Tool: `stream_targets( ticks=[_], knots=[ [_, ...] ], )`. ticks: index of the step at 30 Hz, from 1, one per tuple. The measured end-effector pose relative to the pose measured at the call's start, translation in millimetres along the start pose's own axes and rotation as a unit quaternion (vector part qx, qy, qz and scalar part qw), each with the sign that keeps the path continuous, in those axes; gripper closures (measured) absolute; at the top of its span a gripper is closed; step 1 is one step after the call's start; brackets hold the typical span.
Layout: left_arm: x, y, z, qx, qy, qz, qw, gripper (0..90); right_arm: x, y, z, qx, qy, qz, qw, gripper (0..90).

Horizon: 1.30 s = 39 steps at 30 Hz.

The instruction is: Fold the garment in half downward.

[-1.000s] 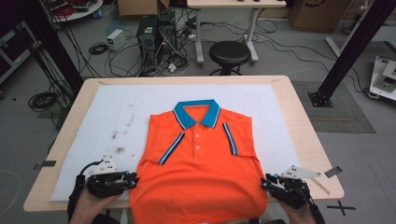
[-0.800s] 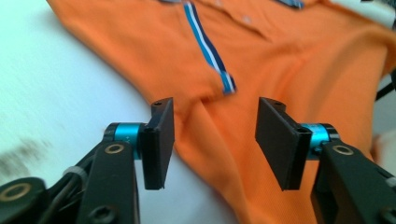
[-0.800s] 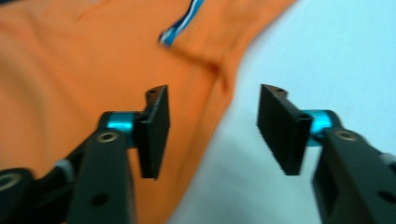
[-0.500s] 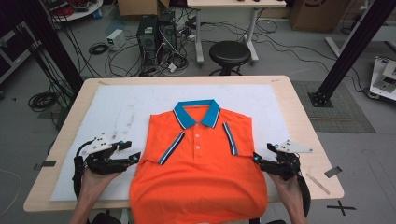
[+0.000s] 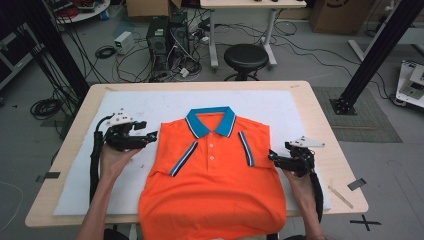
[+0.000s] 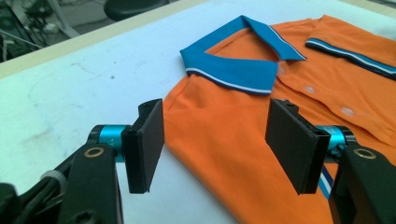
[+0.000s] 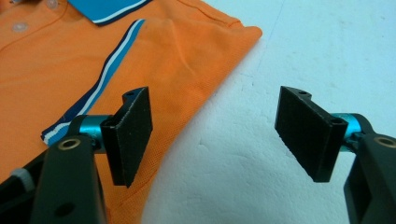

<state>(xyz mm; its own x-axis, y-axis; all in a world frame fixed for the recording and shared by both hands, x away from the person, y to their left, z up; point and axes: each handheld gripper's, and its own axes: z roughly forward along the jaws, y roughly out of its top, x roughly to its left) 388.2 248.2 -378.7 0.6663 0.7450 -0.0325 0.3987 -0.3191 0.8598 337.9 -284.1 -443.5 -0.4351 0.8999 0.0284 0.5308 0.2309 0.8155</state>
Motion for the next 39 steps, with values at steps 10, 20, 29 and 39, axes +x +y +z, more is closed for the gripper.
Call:
stream_targets(
  ticks=[10, 20, 29, 39],
  knots=[
    [41.6, -12.7, 68.6, 0.019, -0.016, -0.084, 0.9961, 41.1, -5.4, -0.2, 2.3, 0.006, 0.011, 0.019, 0.9997, 28.4],
    [36.3, -26.1, 94.0, 0.07, 0.012, -0.053, 0.996, 40.9, -1.5, -0.4, 3.7, 0.016, -0.002, 0.012, 0.9998, 28.4],
    [32.6, -25.5, 95.6, 0.077, 0.019, -0.039, 0.9961, 39.5, -0.1, -0.9, 3.9, 0.019, -0.003, 0.005, 0.9998, 28.4],
    [27.1, -23.3, 98.9, 0.071, 0.017, -0.008, 0.9973, 63.0, -0.5, -0.2, 5.9, 0.026, -0.002, 0.006, 0.9996, 28.4]
  ],
)
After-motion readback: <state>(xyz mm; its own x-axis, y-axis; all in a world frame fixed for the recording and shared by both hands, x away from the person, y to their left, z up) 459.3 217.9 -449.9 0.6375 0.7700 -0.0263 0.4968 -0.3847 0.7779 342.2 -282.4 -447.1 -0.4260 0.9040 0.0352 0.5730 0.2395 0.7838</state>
